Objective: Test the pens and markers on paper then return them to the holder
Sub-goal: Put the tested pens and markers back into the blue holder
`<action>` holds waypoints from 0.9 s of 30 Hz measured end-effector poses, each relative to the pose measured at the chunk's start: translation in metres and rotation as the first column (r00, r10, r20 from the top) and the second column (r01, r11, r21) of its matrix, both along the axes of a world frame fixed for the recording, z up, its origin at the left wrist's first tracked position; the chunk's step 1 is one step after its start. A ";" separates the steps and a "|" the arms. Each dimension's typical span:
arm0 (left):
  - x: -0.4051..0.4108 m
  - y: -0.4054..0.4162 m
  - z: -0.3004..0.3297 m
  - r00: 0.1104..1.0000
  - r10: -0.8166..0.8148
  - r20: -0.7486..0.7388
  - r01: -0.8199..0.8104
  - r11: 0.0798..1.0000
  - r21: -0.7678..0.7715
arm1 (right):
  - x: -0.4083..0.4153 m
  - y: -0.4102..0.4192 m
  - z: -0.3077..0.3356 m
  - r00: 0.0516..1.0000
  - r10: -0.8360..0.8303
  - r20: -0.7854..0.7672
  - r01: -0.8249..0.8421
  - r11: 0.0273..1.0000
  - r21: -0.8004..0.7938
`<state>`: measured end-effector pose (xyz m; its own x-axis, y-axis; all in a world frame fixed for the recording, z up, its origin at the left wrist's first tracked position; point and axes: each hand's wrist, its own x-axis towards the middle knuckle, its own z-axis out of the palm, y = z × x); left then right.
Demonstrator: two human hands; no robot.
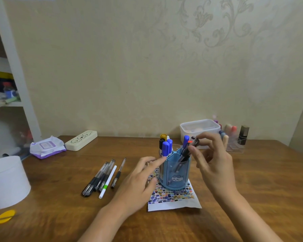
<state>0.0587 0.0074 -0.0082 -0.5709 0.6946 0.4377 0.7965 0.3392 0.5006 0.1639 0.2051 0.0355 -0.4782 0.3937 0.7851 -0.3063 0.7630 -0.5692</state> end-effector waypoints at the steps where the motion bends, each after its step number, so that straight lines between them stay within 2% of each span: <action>1: 0.000 0.000 0.000 1.000 -0.003 -0.002 0.003 1.000 0.002 | 0.000 0.001 -0.001 1.000 -0.009 0.008 0.009 1.000 0.004; 7: -0.002 0.000 0.001 1.000 -0.005 -0.010 0.005 1.000 0.008 | -0.003 -0.002 -0.007 0.995 -0.045 0.087 0.030 0.987 0.158; 10: -0.003 -0.002 0.002 1.000 0.007 -0.022 -0.007 1.000 0.006 | -0.004 -0.004 -0.008 0.995 -0.054 0.088 0.038 0.984 0.172; 13: -0.010 -0.007 0.001 0.992 0.112 -0.062 -0.109 0.993 0.040 | -0.003 -0.004 -0.009 0.997 -0.032 0.074 0.020 0.987 0.160; 15: -0.020 -0.013 -0.001 0.963 0.255 -0.088 -0.252 0.967 0.045 | -0.003 -0.005 -0.009 0.998 -0.008 0.068 -0.002 0.990 0.138; 17: -0.030 -0.020 -0.005 0.918 0.387 -0.092 -0.391 0.920 -0.031 | -0.003 -0.007 -0.010 0.998 0.002 0.059 -0.010 0.991 0.131; 19: -0.033 -0.023 -0.009 0.892 0.443 -0.088 -0.452 0.881 -0.143 | -0.002 -0.008 -0.009 0.999 0.004 0.051 -0.011 0.991 0.136; 21: -0.032 -0.023 -0.011 0.888 0.455 -0.066 -0.458 0.865 -0.204 | -0.003 -0.010 -0.010 0.999 0.008 0.049 -0.015 0.989 0.146; 27: -0.031 -0.021 -0.011 0.884 0.467 -0.038 -0.461 0.853 -0.244 | -0.003 -0.011 -0.012 0.998 0.014 0.064 -0.024 0.988 0.155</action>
<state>0.0279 -0.0141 -0.0192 -0.8602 0.4283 0.2766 0.5068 0.7778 0.3717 0.1604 0.1939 0.0231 -0.5348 0.2597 0.8041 -0.2891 0.8379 -0.4629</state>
